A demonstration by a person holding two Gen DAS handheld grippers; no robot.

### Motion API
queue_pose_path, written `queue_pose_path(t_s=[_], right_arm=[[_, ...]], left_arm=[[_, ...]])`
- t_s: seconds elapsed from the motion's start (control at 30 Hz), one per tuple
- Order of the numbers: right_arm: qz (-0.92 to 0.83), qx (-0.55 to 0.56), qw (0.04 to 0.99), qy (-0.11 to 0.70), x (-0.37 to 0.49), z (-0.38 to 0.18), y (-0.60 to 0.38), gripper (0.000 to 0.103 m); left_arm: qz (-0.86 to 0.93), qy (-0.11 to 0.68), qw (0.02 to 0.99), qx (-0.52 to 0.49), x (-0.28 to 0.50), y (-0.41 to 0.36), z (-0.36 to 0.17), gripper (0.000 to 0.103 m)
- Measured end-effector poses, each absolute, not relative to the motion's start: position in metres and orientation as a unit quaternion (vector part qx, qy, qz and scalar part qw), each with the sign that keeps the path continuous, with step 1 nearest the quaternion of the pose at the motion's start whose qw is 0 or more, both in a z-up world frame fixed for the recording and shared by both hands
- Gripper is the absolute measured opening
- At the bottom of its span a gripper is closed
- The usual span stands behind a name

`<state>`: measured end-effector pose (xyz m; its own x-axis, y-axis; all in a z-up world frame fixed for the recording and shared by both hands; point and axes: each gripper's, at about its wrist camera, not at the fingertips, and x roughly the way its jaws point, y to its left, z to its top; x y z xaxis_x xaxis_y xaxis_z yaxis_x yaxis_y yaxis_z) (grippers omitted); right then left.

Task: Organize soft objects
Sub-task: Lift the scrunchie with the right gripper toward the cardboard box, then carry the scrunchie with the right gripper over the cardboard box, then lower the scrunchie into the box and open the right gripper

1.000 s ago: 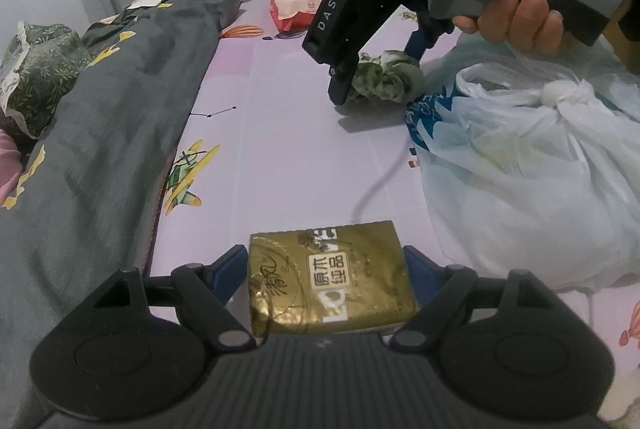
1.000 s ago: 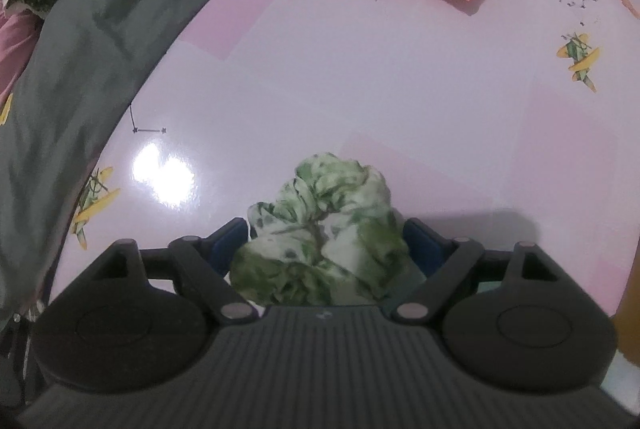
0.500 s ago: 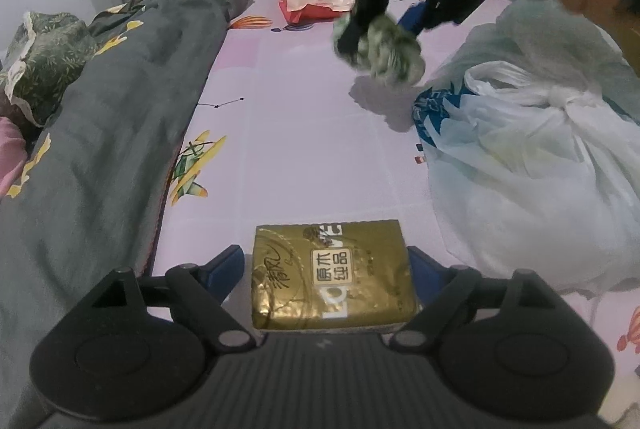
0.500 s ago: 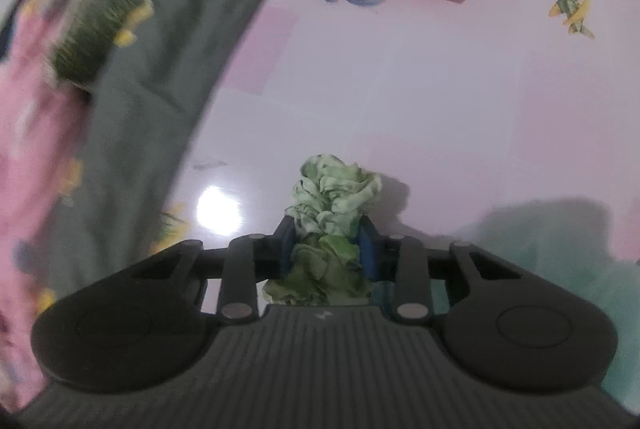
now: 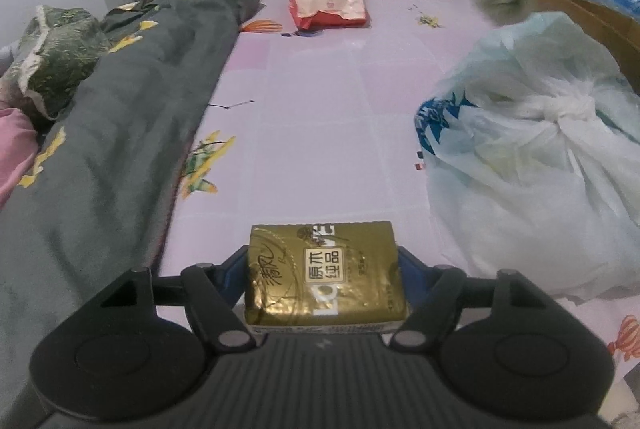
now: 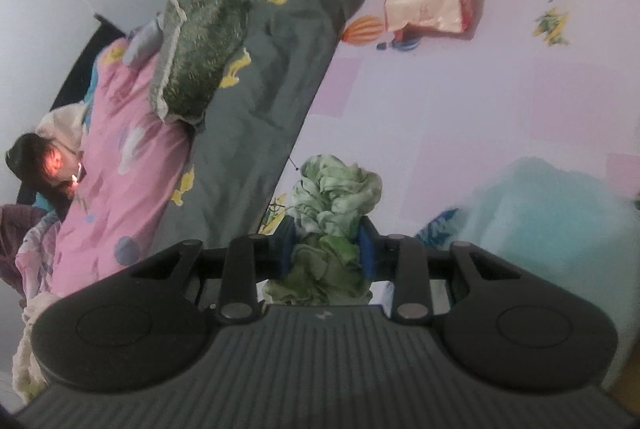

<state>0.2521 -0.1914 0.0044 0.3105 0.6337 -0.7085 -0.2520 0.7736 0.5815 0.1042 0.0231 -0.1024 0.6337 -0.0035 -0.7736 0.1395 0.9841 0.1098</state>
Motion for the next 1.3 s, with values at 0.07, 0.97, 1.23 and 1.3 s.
queue_pose_path(t_s=[0.07, 0.97, 1.23, 1.3], right_arm=[[0.275, 0.195, 0.797, 0.502, 0.241, 0.014, -0.210, 0.031], [-0.018, 0.144, 0.866, 0.479, 0.049, -0.025, -0.492, 0.037], [0.047, 0.215, 0.833, 0.508, 0.039, -0.049, -0.514, 0.061], [0.071, 0.250, 0.827, 0.498, 0.037, -0.045, -0.520, 0.067]], left_arm=[[-0.034, 0.421, 0.903, 0.074, 0.100, 0.027, -0.094, 0.075], [-0.237, 0.315, 0.917, 0.068, 0.096, -0.096, 0.029, 0.075], [-0.287, 0.316, 0.898, 0.103, 0.100, -0.160, 0.030, 0.075], [-0.299, 0.318, 0.893, 0.109, 0.100, -0.174, 0.031, 0.075]])
